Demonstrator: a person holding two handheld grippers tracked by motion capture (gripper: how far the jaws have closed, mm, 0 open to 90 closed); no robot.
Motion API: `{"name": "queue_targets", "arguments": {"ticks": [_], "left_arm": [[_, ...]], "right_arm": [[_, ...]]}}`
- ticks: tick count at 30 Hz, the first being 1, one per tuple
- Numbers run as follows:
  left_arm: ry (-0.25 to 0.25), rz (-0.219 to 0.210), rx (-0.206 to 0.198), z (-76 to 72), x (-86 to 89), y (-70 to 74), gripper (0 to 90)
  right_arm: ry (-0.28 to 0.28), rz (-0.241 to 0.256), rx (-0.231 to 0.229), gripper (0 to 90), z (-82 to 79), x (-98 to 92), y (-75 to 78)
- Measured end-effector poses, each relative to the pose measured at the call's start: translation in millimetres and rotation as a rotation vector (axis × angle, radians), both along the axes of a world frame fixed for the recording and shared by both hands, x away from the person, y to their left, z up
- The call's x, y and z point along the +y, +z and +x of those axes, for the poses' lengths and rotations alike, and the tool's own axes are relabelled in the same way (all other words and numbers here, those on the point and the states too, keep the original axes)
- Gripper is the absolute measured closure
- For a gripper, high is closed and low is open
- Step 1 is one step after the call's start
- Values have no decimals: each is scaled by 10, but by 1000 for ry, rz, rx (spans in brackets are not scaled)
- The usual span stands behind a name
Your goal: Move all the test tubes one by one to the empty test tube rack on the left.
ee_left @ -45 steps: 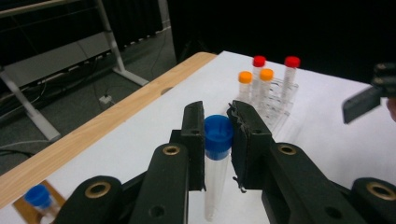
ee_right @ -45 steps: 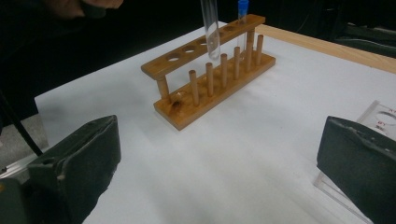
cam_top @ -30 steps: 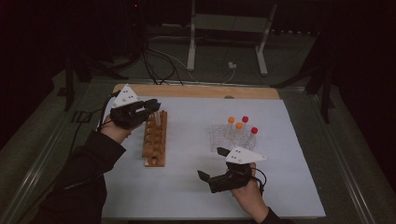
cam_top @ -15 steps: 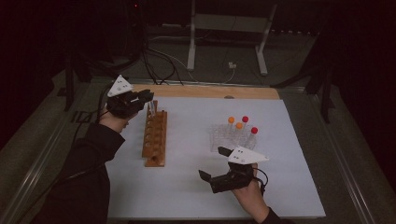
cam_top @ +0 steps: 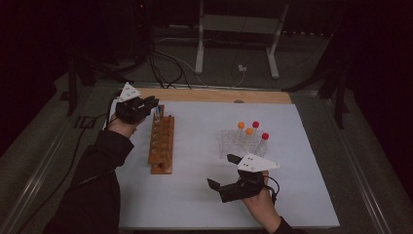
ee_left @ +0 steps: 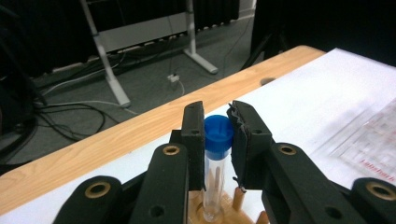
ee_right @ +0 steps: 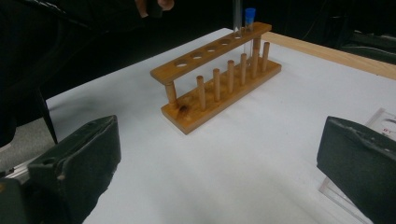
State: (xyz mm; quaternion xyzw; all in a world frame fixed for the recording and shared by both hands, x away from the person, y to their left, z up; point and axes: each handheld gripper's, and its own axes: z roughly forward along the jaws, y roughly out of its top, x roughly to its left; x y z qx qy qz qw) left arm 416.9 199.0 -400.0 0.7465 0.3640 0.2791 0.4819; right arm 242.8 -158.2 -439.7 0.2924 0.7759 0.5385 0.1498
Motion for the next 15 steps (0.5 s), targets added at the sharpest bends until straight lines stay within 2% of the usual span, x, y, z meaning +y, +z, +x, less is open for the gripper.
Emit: {"name": "queue_targets", "arguments": {"ticks": [1, 2, 6, 15], "left_arm": [[2, -13, 7, 6, 6, -21, 775], [7, -8, 1, 11, 8, -41, 775], [11, -27, 23, 37, 16, -132, 775], [15, -23, 61, 69, -11, -339, 775]], "right_arm": [[-1, -2, -1, 0, -1, 1, -1], [1, 0, -1, 0, 0, -1, -2], [-15, -9, -7, 0, -4, -1, 1], [-25, -12, -14, 0, -6, -8, 3]]}}
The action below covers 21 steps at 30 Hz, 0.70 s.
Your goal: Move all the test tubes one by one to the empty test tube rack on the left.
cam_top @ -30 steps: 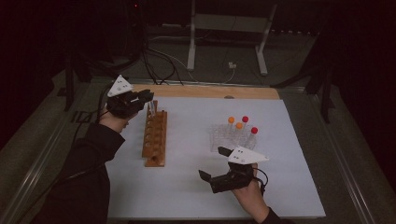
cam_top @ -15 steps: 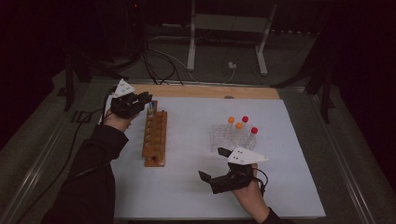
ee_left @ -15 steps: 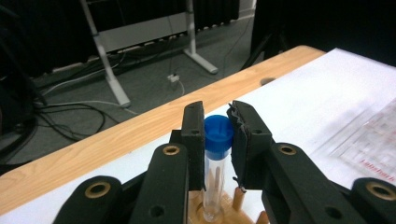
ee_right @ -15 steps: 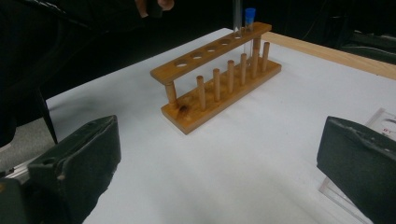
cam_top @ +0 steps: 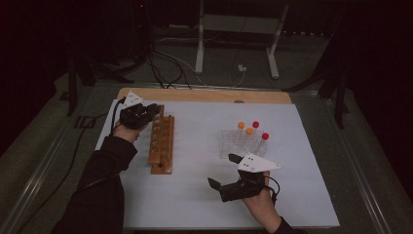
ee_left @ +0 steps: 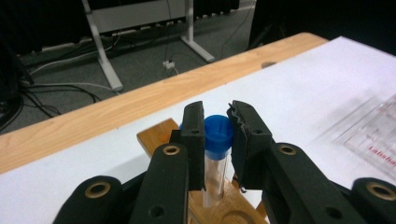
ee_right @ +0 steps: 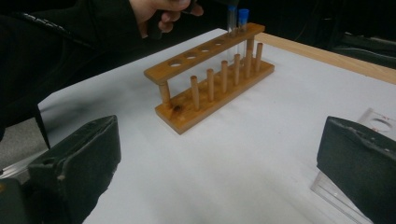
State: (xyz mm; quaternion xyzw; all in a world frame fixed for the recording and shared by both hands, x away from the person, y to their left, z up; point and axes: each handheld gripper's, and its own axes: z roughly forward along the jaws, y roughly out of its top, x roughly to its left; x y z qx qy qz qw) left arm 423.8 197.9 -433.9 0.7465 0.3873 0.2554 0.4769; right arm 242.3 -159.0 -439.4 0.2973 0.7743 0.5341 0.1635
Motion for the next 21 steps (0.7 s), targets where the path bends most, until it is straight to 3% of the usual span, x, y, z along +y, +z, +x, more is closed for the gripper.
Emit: {"name": "queue_targets", "arguments": {"ticks": [5, 14, 21], "left_arm": [[3, -6, 17, 12, 6, -69, 775], [15, 30, 40, 45, -14, -167, 775], [12, 7, 41, 40, 13, -196, 772]], "right_arm": [[0, 5, 2, 0, 8, -10, -2], [1, 5, -2, 0, 7, -14, 2], [10, 18, 0, 0, 3, -21, 13]]}}
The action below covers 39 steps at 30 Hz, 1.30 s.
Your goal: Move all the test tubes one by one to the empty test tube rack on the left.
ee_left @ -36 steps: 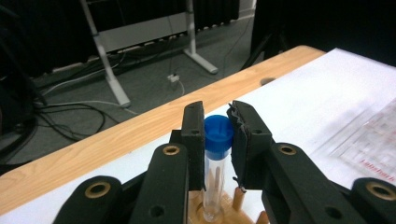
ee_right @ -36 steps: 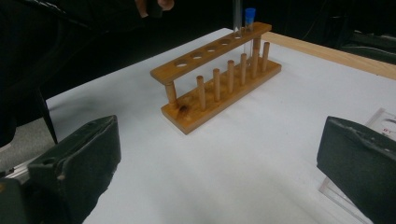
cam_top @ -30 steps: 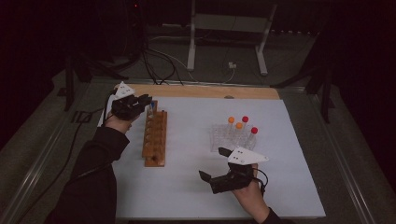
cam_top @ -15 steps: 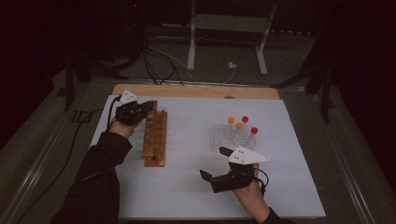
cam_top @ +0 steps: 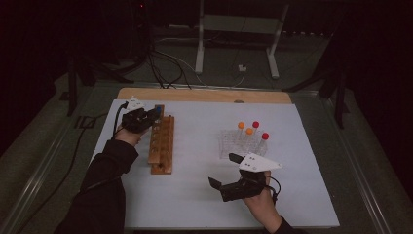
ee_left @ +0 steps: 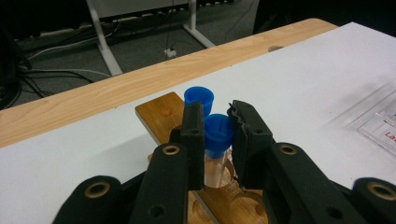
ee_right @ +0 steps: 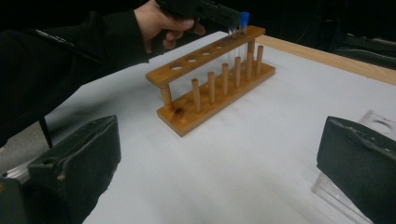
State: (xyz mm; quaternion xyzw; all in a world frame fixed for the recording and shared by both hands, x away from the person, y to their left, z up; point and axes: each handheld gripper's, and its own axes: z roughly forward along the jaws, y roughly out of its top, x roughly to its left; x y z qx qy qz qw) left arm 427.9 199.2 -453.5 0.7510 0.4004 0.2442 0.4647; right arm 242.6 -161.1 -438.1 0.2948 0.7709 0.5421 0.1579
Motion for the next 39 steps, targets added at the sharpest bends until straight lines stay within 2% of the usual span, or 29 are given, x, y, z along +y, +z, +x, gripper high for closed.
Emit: {"name": "queue_targets", "arguments": {"ticks": [4, 9, 11, 13, 17, 20, 23, 25, 30, 36, 39], "left_arm": [[-17, 19, 5, -6, -17, 16, 767], [-29, 46, 19, -6, -62, 30, 751], [-38, 64, 23, -16, -83, 22, 717], [-39, 69, 20, -38, -94, 19, 667], [-50, 44, 4, -115, -66, 95, 587], [-48, 38, -13, -194, -42, 184, 480], [-77, 18, -35, -302, -6, 281, 405], [-106, -15, -48, -391, 22, 338, 362], [-180, -42, -65, -641, 22, 436, 234], [-281, -81, -49, -927, -33, 484, 82], [-319, -122, -41, -1058, -51, 467, 60]], "right_arm": [[2, 21, -12, 0, -10, -14, 18], [-38, 69, -104, 0, -57, -65, 59], [-32, 88, -125, 0, -60, -84, 74], [-42, 65, -106, 0, -55, -86, 86], [-55, 63, -124, 0, -49, -100, 89], [-47, 67, -144, 0, -35, -119, 110], [-40, 63, -173, 0, -20, -133, 143], [-45, 49, -186, 0, -17, -138, 174], [-66, 35, -209, 0, 6, -181, 274], [-92, 41, -210, 0, 69, -278, 401], [-109, 40, -215, 0, 99, -325, 466]]}}
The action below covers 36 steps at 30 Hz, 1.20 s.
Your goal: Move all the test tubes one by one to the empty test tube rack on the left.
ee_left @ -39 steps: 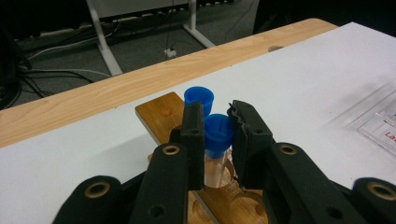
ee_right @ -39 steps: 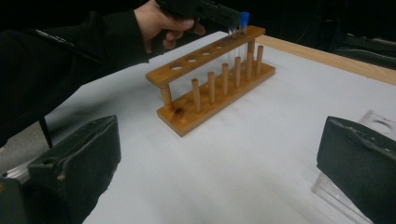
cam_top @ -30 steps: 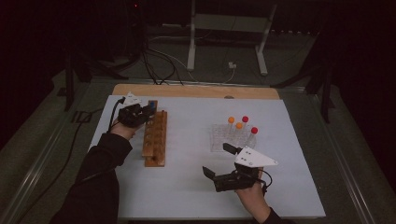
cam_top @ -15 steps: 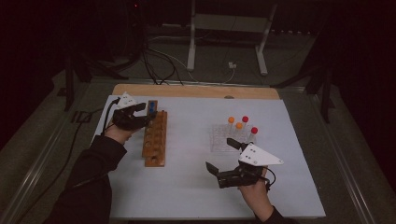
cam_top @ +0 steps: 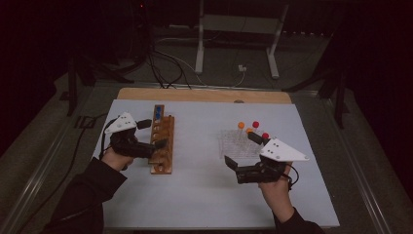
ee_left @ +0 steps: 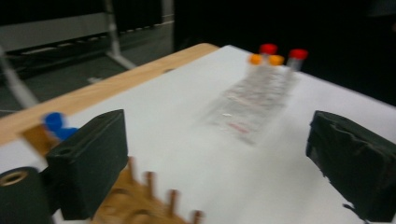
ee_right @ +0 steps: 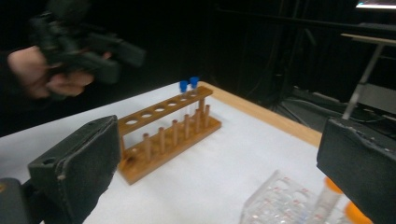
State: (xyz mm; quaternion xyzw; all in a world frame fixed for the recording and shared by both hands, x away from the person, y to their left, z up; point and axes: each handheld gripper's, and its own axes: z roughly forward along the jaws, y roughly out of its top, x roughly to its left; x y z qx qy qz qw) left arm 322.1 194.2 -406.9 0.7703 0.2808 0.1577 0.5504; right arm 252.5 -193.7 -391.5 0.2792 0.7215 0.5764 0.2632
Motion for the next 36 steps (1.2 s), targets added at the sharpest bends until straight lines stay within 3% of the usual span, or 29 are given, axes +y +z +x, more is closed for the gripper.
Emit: {"name": "queue_targets", "arguments": {"ticks": [7, 14, 22, 28, 36], "left_arm": [[-73, 7, -25, -316, -78, -105, 16], [-115, 40, -38, -558, -158, -241, 9], [-141, 44, -45, -768, -232, -342, 9], [-160, 56, -37, -838, -270, -423, 9], [-174, 74, -37, -862, -333, -509, 9]], "right_arm": [[-61, -16, 4, 8, 80, -107, 106], [-110, -10, 28, 0, 165, -177, 73], [-189, 15, 95, 0, 270, -231, -111], [-232, -12, 157, 2, 318, -261, -292], [-284, -39, 211, 160, 369, -295, -576]]}}
